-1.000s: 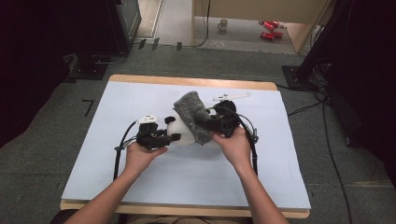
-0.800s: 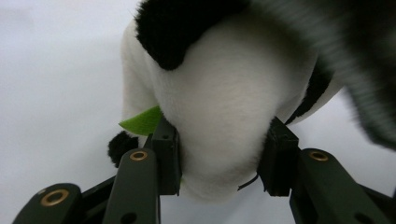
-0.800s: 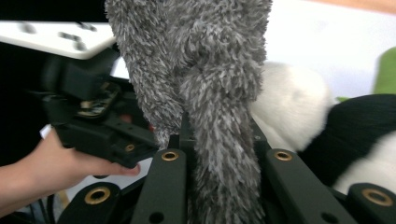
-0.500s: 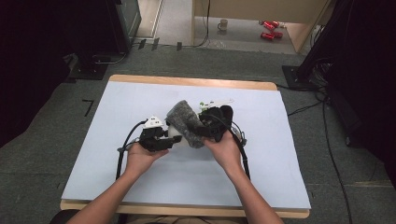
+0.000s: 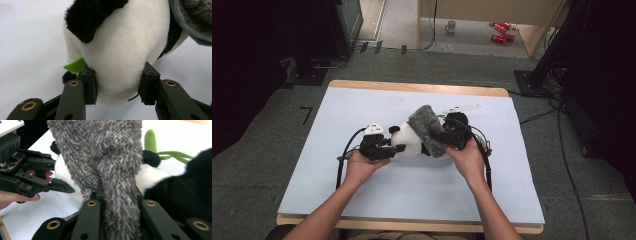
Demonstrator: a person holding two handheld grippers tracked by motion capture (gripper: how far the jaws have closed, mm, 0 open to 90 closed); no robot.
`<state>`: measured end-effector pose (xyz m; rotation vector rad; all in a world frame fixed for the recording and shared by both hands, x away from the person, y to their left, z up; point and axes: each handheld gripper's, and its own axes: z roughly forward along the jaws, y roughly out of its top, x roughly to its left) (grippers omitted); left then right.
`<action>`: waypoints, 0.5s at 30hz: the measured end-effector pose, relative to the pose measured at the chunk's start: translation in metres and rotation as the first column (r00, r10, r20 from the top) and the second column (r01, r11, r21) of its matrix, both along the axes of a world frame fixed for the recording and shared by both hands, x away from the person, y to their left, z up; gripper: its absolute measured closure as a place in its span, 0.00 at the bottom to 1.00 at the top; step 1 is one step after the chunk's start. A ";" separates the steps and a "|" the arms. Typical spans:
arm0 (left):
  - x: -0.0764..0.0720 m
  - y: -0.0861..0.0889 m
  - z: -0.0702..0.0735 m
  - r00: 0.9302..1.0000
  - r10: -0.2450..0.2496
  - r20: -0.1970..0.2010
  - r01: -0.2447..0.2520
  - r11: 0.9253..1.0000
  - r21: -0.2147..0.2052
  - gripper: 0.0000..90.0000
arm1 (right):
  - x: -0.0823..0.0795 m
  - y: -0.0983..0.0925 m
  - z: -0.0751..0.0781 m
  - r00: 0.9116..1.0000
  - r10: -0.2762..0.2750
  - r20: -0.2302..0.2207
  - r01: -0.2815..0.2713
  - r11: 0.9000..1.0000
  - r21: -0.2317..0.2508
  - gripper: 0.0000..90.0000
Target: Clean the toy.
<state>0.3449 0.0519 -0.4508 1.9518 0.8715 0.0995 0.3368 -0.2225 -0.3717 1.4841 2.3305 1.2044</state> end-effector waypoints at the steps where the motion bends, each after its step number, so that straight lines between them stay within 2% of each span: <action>1: 0.001 0.001 0.000 1.000 -0.001 0.000 0.001 1.000 -0.002 0.64 | 0.000 -0.002 0.001 1.000 -0.002 -0.003 0.002 1.000 0.004 0.86; 6: 0.005 0.003 0.000 1.000 0.001 -0.032 -0.001 1.000 -0.021 0.64 | 0.001 -0.020 0.005 0.999 -0.041 -0.002 0.041 0.999 0.027 0.87; 12: 0.007 0.005 -0.001 0.999 0.002 -0.041 -0.003 1.000 -0.030 0.64 | 0.003 -0.050 0.008 0.993 -0.117 -0.001 0.117 0.992 0.041 0.86; 15: 0.008 0.005 -0.002 0.999 0.000 -0.038 -0.002 1.000 -0.031 0.64 | 0.004 -0.059 0.005 0.991 -0.135 -0.009 0.136 0.989 0.054 0.86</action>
